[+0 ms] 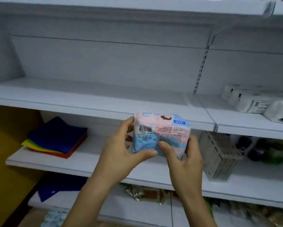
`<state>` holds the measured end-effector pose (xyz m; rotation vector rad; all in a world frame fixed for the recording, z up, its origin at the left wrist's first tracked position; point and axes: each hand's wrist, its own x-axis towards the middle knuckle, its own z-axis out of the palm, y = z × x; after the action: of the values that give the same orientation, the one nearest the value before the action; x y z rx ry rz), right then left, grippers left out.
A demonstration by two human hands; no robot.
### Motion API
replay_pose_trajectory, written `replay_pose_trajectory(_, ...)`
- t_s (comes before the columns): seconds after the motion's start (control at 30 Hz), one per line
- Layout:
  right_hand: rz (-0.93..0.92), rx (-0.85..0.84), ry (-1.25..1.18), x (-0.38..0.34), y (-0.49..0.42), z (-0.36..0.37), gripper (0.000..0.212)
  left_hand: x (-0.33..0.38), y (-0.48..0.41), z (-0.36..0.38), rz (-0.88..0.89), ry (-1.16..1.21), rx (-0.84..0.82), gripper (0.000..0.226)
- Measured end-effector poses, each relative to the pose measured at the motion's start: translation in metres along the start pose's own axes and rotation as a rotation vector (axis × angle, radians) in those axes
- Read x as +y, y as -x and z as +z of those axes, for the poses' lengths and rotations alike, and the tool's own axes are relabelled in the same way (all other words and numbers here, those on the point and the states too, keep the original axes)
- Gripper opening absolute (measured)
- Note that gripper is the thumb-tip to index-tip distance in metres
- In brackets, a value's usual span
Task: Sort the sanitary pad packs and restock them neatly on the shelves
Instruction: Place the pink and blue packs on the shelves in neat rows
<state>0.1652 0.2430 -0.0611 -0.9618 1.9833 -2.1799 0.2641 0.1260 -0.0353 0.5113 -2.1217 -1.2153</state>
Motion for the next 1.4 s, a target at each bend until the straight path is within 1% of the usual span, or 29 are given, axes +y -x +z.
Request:
replay_pose_trajectory(0.1, -0.008, 0.001, -0.016, 0.011, -0.01, -0.011, 0.037, -0.003, -0.009, 0.017, 0.011, -0.058, -0.001, 0.107)
replay_pose_trajectory(0.17, -0.001, 0.002, 0.007, 0.019, -0.016, -0.012, 0.036, -0.007, -0.018, 0.026, 0.067, -0.181, -0.026, 0.111)
replay_pose_trajectory(0.2, 0.003, 0.003, 0.027, 0.024, -0.019, -0.011, 0.036, -0.009, -0.023, 0.029, 0.104, -0.272, -0.042, 0.108)
replay_pose_trajectory(0.27, 0.003, 0.006, 0.059, 0.036, -0.029, -0.012, 0.036, -0.016, -0.036, 0.036, 0.165, -0.401, -0.05, 0.091)
replay_pose_trajectory(0.3, -0.02, 0.015, 0.103, 0.041, -0.036, -0.012, 0.038, -0.021, -0.045, 0.04, 0.181, -0.417, -0.04, 0.082)
replay_pose_trajectory(0.37, -0.109, 0.053, 0.265, 0.054, -0.058, -0.015, 0.044, -0.03, -0.068, 0.048, 0.208, -0.406, -0.005, 0.073)
replay_pose_trajectory(0.43, -0.167, 0.106, 0.362, 0.062, -0.085, -0.015, 0.045, -0.036, -0.094, 0.057, 0.251, -0.391, 0.038, 0.07)
replay_pose_trajectory(0.5, -0.196, 0.138, 0.381, 0.067, -0.118, -0.01, 0.048, -0.04, -0.128, 0.061, 0.313, -0.392, 0.104, 0.07)
replay_pose_trajectory(0.57, -0.171, 0.099, 0.423, 0.073, -0.156, -0.002, 0.071, -0.047, -0.17, 0.064, 0.373, -0.444, 0.151, 0.068)
replay_pose_trajectory(0.6, -0.154, 0.062, 0.479, 0.077, -0.177, 0.002, 0.084, -0.053, -0.193, 0.065, 0.362, -0.483, 0.137, 0.066)
replay_pose_trajectory(0.63, -0.143, 0.02, 0.565, 0.082, -0.197, 0.006, 0.089, -0.061, -0.217, 0.065, 0.319, -0.523, 0.096, 0.065)
replay_pose_trajectory(0.67, -0.137, -0.034, 0.685, 0.09, -0.217, 0.009, 0.087, -0.071, -0.239, 0.066, 0.266, -0.566, 0.036, 0.065)
replay_pose_trajectory(0.73, -0.11, -0.138, 0.941, 0.107, -0.251, 0.017, 0.07, -0.093, -0.276, 0.072, 0.212, -0.618, -0.083, 0.063)
replay_pose_trajectory(0.77, -0.094, -0.168, 0.994, 0.115, -0.264, 0.021, 0.064, -0.104, -0.291, 0.075, 0.212, -0.617, -0.116, 0.062)
replay_pose_trajectory(0.83, -0.072, -0.194, 0.967, 0.128, -0.287, 0.028, 0.057, -0.122, -0.317, 0.078, 0.229, -0.618, -0.13, 0.062)
replay_pose_trajectory(0.9, -0.07, -0.214, 0.967, 0.136, -0.311, 0.037, 0.054, -0.14, -0.341, 0.079, 0.259, -0.635, -0.114, 0.067)
replay_pose_trajectory(0.97, -0.052, -0.227, 0.991, 0.145, -0.333, 0.045, 0.053, -0.154, -0.359, 0.079, 0.267, -0.591, -0.104, 0.074)
replay_pose_trajectory(1.0, -0.039, -0.23, 1.0, 0.148, -0.341, 0.049, 0.053, -0.16, -0.363, 0.079, 0.252, -0.541, -0.101, 0.078)
replay_pose_trajectory(1.13, 0.017, -0.259, 0.981, 0.162, -0.369, 0.07, 0.051, -0.172, -0.369, 0.077, 0.108, -0.212, -0.098, 0.096)
replay_pose_trajectory(1.17, 0.025, -0.265, 0.972, 0.163, -0.374, 0.076, 0.05, -0.176, -0.37, 0.076, 0.131, -0.205, -0.068, 0.097)
replay_pose_trajectory(1.23, 0.023, -0.272, 0.963, 0.167, -0.383, 0.084, 0.049, -0.181, -0.369, 0.075, 0.239, -0.334, -0.011, 0.096)
replay_pose_trajectory(1.27, 0.018, -0.272, 0.954, 0.169, -0.385, 0.086, 0.049, -0.181, -0.368, 0.074, 0.265, -0.392, 0.001, 0.095)
replay_pose_trajectory(1.33, -0.003, -0.27, 0.928, 0.175, -0.386, 0.084, 0.05, -0.182, -0.366, 0.073, 0.247, -0.394, -0.015, 0.093)
replay_pose_trajectory(1.4, -0.035, -0.267, 0.883, 0.183, -0.385, 0.079, 0.053, -0.179, -0.366, 0.075, 0.197, -0.311, -0.037, 0.091)
